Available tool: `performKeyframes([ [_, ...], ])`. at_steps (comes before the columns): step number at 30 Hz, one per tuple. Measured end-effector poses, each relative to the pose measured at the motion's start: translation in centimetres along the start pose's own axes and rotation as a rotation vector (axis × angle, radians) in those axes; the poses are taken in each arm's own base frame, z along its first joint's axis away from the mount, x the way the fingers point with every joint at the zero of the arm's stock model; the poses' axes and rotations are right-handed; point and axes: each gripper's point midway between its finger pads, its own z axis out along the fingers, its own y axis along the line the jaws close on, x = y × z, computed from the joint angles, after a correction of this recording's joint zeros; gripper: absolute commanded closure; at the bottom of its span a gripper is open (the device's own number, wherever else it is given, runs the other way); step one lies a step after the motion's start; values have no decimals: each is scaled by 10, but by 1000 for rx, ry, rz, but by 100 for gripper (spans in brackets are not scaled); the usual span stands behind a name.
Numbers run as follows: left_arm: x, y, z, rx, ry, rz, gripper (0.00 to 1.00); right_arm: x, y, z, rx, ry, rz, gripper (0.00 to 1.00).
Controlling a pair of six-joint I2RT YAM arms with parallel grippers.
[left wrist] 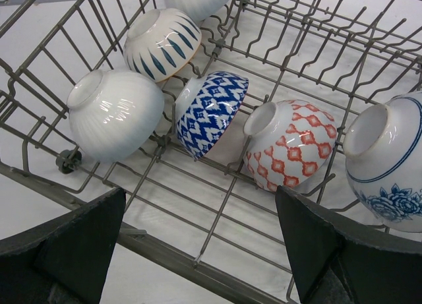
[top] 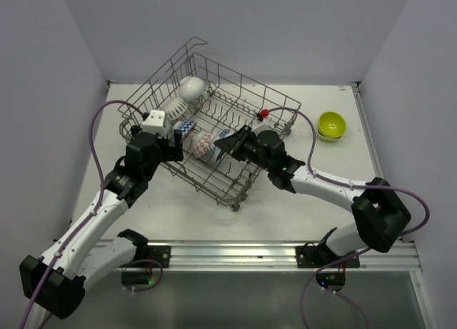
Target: Unload the bowls from the dish rack
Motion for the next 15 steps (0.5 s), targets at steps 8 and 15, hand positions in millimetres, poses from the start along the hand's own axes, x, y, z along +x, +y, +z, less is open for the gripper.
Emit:
performKeyframes([
  [8, 0, 0, 0, 0, 0, 0, 0, -7, 19, 2, -11, 9, -45, 100],
  [15, 0, 0, 0, 0, 0, 0, 0, -7, 15, 1, 49, 44, -111, 100],
])
